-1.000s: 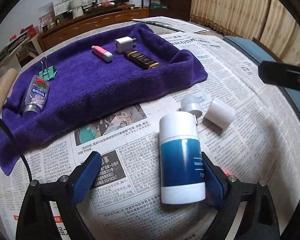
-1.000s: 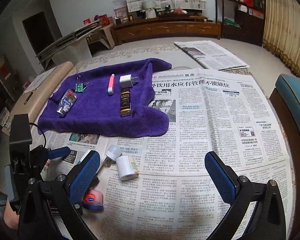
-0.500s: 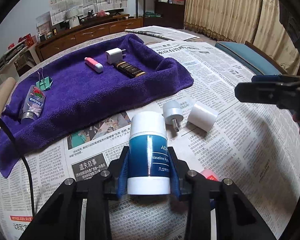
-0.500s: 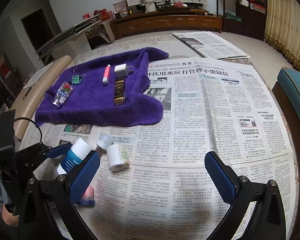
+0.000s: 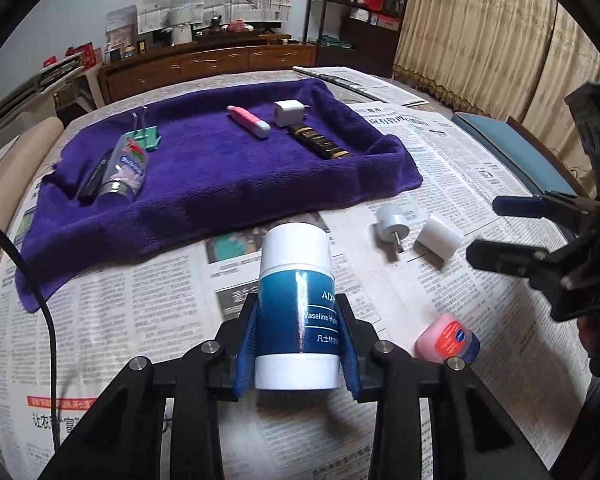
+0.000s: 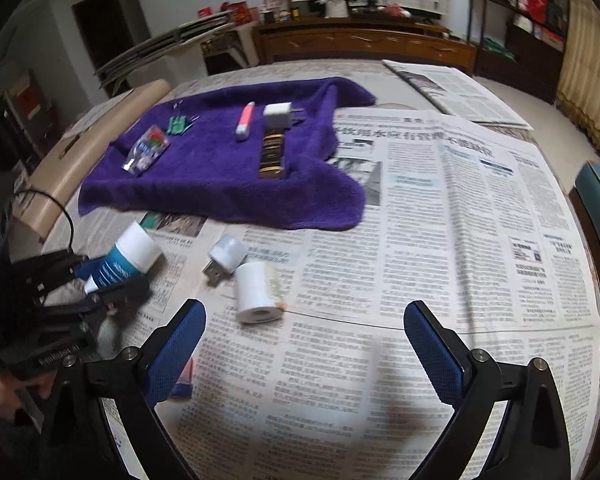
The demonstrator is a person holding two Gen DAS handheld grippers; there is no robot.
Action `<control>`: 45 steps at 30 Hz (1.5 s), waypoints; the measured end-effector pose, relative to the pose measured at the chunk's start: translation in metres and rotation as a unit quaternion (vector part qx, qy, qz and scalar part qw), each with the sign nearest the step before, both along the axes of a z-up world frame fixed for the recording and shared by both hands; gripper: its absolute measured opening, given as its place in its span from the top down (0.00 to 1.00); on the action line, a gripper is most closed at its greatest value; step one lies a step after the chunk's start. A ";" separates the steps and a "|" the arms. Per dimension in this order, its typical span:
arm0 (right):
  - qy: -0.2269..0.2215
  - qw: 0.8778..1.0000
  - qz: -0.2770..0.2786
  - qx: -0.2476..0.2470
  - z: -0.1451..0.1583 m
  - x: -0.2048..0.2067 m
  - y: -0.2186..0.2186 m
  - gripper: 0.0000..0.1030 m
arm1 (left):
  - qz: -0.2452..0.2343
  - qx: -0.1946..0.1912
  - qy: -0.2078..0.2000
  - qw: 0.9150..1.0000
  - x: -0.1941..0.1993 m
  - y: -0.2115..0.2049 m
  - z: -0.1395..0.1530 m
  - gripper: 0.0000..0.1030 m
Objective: Organize rigid objects
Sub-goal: 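Grasp the white-blue Vaseline stick with the left tool while the right tool grasps the white roll, then carry the Vaseline stick and white roll onto the towel and open both tools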
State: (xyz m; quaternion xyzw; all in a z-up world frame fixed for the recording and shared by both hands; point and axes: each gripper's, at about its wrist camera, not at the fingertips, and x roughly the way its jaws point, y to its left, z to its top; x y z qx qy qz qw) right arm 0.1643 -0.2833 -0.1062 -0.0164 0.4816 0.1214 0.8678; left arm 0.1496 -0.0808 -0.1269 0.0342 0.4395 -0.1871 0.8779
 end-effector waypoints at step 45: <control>-0.022 0.997 0.058 -0.044 -0.026 0.005 0.038 0.71 | 0.058 -0.037 0.015 0.998 -0.010 0.063 0.015 0.67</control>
